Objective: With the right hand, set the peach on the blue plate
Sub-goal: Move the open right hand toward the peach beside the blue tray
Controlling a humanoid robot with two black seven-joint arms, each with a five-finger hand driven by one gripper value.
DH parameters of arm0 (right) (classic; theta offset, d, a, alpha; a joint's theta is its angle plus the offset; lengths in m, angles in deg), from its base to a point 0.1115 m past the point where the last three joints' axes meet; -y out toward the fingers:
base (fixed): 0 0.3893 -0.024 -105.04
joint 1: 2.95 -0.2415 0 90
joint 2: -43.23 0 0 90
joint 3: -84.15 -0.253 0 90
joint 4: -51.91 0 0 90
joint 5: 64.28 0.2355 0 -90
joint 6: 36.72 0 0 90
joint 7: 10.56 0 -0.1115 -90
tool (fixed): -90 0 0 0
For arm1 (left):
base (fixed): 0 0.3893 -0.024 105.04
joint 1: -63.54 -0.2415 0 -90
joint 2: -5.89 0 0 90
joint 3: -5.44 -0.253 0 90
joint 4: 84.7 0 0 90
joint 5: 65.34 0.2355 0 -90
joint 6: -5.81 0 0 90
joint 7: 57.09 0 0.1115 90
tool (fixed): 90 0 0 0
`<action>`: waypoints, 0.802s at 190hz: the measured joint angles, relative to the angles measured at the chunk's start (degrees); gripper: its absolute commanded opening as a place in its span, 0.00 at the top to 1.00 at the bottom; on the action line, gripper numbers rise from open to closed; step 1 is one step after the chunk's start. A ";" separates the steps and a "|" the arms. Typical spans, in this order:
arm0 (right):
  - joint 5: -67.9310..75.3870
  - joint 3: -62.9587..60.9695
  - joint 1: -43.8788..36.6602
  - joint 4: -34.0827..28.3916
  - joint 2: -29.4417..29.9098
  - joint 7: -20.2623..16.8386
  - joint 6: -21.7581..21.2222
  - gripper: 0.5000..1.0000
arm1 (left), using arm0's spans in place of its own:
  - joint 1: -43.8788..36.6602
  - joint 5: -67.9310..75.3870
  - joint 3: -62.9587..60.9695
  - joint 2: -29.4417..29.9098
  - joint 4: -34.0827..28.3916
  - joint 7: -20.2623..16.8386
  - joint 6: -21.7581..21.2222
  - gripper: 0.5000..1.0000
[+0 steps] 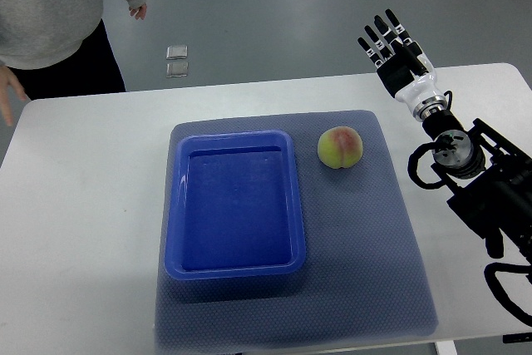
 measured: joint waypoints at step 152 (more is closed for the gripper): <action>-35.96 28.89 -13.58 -2.06 -9.07 -0.70 0.53 0.14 | 0.01 -0.02 0.04 0.00 0.14 -0.01 -0.07 0.00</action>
